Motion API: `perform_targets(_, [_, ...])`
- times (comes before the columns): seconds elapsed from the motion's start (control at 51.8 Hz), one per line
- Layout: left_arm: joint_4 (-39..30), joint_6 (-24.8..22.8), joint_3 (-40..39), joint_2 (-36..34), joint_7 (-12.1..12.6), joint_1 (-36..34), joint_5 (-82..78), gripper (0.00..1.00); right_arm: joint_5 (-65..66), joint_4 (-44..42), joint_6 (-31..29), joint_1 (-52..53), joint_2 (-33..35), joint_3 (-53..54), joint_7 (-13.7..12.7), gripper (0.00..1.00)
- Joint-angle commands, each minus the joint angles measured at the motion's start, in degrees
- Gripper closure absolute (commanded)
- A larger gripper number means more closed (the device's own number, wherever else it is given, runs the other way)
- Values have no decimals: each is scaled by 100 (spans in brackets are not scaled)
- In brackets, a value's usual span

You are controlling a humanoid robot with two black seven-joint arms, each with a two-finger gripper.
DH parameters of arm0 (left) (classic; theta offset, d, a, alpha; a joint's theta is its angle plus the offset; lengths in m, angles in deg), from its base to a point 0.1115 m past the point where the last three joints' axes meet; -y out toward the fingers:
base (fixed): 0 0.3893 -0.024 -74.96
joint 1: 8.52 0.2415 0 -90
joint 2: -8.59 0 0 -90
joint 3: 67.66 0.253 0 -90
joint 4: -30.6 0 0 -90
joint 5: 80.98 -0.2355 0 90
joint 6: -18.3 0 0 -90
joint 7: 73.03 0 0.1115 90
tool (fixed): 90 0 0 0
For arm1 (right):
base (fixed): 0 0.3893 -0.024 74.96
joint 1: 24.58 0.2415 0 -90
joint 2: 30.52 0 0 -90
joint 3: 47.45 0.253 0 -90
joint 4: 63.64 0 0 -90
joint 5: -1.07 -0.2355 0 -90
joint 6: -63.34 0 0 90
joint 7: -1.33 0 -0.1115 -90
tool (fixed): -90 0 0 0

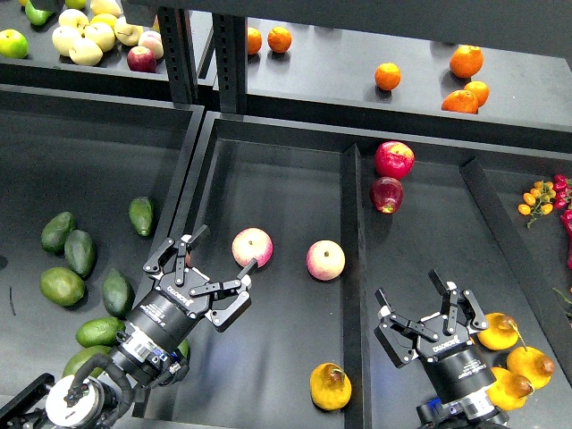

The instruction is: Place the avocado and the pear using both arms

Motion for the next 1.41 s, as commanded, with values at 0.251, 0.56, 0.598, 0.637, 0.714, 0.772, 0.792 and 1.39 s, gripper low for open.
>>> perform_targets(0.251, [96,0,-3,0,0,45,0,1,0,20,28,-1,0,-7,0,1])
perform_targets(0.56, [175,0,-3,0,18,97,-18,1,0,11,54,-1,0,-7,0,1])
perform_targets(0.598, [193,0,-3,0,26,89,-18,1,0,11,54,-1,0,-7,0,1])
perform_targets(0.637, [211,0,-3,0,53,89,-27,1,0,11,54,-1,0,-7,0,1])
perform_targets(0.714, [211,0,-3,0,123,80,-105,1,0,11,71,-1,0,-7,0,1])
perform_targets(0.772, [211,0,15,0,184,27,-395,1,0,11,98,-1,0,-15,0,1])
perform_targets(0.792, [211,0,23,-9,193,27,-457,1,0,11,98,-1,0,-15,0,1])
perform_targets(1.39, [211,0,2369,-2970,1165,-2722,-2092,1,-53,-24,994,614,0,204,52,1])
